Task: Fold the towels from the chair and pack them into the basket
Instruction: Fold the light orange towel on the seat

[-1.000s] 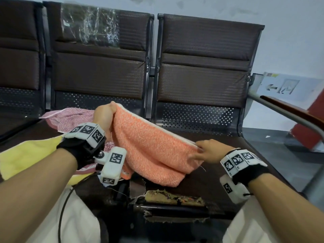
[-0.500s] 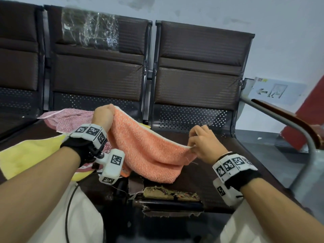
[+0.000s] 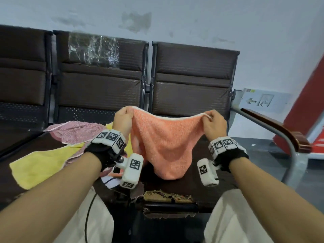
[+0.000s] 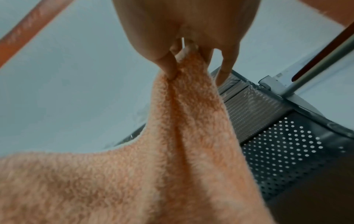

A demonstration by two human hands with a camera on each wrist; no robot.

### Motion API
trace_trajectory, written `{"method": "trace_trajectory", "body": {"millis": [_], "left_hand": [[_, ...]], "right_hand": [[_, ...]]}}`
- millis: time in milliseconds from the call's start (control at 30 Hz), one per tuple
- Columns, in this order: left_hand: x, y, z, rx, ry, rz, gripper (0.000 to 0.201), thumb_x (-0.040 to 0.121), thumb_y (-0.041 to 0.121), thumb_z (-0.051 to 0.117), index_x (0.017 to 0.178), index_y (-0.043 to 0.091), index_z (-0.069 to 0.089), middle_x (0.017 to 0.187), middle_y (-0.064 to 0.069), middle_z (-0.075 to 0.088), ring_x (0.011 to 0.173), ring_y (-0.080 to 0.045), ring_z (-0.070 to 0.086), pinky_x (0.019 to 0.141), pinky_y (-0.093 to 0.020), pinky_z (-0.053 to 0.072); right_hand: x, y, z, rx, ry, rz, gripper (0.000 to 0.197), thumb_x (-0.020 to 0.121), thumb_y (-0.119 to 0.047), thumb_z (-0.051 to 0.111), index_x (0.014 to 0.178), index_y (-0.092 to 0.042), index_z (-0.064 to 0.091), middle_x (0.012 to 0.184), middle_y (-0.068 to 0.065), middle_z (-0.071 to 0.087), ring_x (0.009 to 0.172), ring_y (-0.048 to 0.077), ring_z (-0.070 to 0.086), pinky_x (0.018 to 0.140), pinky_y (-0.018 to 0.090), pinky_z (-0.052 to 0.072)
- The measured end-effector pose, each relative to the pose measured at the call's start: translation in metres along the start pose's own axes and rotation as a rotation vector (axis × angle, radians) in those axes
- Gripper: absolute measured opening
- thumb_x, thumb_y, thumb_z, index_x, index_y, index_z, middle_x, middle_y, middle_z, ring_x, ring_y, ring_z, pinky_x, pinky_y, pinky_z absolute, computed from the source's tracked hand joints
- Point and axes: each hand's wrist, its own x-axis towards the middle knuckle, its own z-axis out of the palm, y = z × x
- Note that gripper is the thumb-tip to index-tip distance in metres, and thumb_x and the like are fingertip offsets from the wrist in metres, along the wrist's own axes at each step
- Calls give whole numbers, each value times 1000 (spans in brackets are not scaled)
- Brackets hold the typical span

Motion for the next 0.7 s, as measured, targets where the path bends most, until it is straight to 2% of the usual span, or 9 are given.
{"method": "trace_trajectory", "body": {"millis": [67, 167, 267, 300, 367, 433, 467, 533, 700], "left_hand": [[3, 21, -1, -59, 3, 10, 30, 95, 12, 38, 94, -1, 64, 81, -9, 51, 77, -18, 43, 70, -31, 35], [9, 56, -8, -56, 32, 58, 31, 95, 14, 37, 87, 7, 66, 77, -7, 54, 73, -19, 47, 64, -33, 39], [20, 84, -16, -27, 118, 119, 33, 94, 15, 37, 103, 1, 65, 94, -14, 62, 87, -21, 52, 82, -41, 47], [23, 93, -19, -17, 163, 141, 34, 94, 15, 37, 105, -3, 63, 94, -18, 61, 85, -20, 49, 80, -41, 46], [31, 106, -23, 7, 240, 202, 31, 95, 15, 37, 100, -8, 58, 92, -29, 57, 82, -17, 43, 72, -39, 40], [38, 111, -27, 90, 280, 269, 26, 97, 17, 38, 88, 4, 59, 80, -20, 54, 80, -16, 44, 67, -29, 33], [40, 111, -28, 150, 304, 290, 24, 97, 19, 39, 83, 10, 56, 76, -12, 53, 79, -16, 45, 63, -26, 29], [41, 105, -29, 244, 335, 313, 23, 98, 21, 41, 80, 15, 54, 77, -8, 51, 77, -17, 44, 58, -25, 24], [48, 79, -22, 330, 300, 338, 25, 97, 21, 43, 90, 6, 63, 84, -11, 57, 81, -24, 50, 66, -26, 29]], "right_hand": [[5, -16, -9, 88, 88, 28, 14, 90, -8, 51, 92, -5, 65, 84, 0, 57, 81, 15, 49, 64, 13, 27], [13, -39, -24, 158, 160, 54, 13, 92, -12, 52, 94, -7, 64, 87, 0, 59, 84, 14, 53, 72, 17, 34], [29, -60, -45, 216, 242, 39, 10, 92, -14, 55, 93, -12, 64, 88, -1, 61, 83, 13, 55, 77, 22, 42], [35, -67, -52, 255, 282, 28, 8, 91, -13, 56, 92, -14, 64, 86, -3, 61, 82, 12, 55, 76, 20, 42], [48, -79, -67, 326, 363, -18, 7, 89, -11, 60, 89, -17, 64, 84, -7, 59, 79, 7, 54, 69, 7, 38], [58, -85, -78, 326, 385, -65, 8, 86, -11, 63, 86, -19, 64, 80, -9, 60, 76, 5, 54, 64, 2, 36], [60, -85, -81, 294, 372, -73, 7, 86, -12, 64, 85, -19, 66, 79, -9, 61, 77, 6, 56, 67, 6, 38], [63, -77, -80, 224, 345, -66, 5, 86, -14, 65, 86, -15, 70, 79, -8, 62, 79, 8, 57, 74, 15, 39], [66, -46, -64, 141, 301, 29, 16, 87, -20, 63, 72, -14, 64, 69, 0, 59, 73, 16, 54, 72, 20, 38]]}}
